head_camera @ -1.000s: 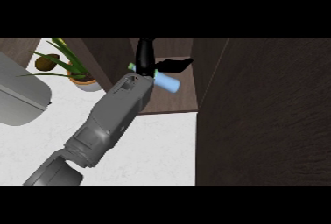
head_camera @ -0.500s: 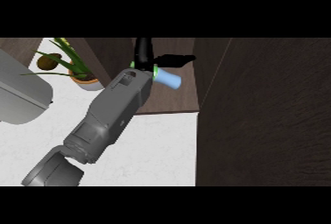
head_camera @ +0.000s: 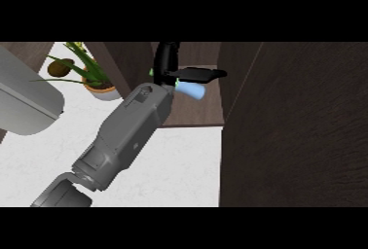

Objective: Pick up the bottled water, place it into the cabinet and close the cabinet

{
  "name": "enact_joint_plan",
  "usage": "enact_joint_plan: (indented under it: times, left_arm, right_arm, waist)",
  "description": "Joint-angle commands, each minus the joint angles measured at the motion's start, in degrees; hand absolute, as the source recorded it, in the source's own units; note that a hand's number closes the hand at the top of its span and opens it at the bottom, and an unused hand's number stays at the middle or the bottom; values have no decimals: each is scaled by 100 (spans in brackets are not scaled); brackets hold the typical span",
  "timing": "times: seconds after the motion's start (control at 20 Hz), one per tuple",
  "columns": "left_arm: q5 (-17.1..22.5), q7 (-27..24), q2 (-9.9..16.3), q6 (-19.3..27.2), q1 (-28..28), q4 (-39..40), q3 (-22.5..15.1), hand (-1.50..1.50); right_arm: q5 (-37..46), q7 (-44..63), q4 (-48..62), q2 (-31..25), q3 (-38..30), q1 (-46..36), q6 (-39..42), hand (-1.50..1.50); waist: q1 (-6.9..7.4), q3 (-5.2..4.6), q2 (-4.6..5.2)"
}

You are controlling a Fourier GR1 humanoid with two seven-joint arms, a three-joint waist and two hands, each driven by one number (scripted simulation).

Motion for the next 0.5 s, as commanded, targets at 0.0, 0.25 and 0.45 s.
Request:
enact_joint_plan:
  times: [0.0, 0.25, 0.45]
  left_arm:
    - [215, 65, -5, -36, 724, -752, -529, -150]
    - [174, 584, -5, 25, 1243, -1906, -779, -150]
    - [-17, 722, 14, 465, 1881, -2984, -1117, -150]
  right_arm:
    - [-535, 352, -474, -106, -151, -33, -56, -150]
    - [-399, 617, -935, 88, 156, 189, -266, -150]
    - [-274, 364, -701, 142, 177, 137, -148, -150]
  waist:
    - [57, 2, -20]
    - [240, -4, -65]
    - [236, 2, -67]
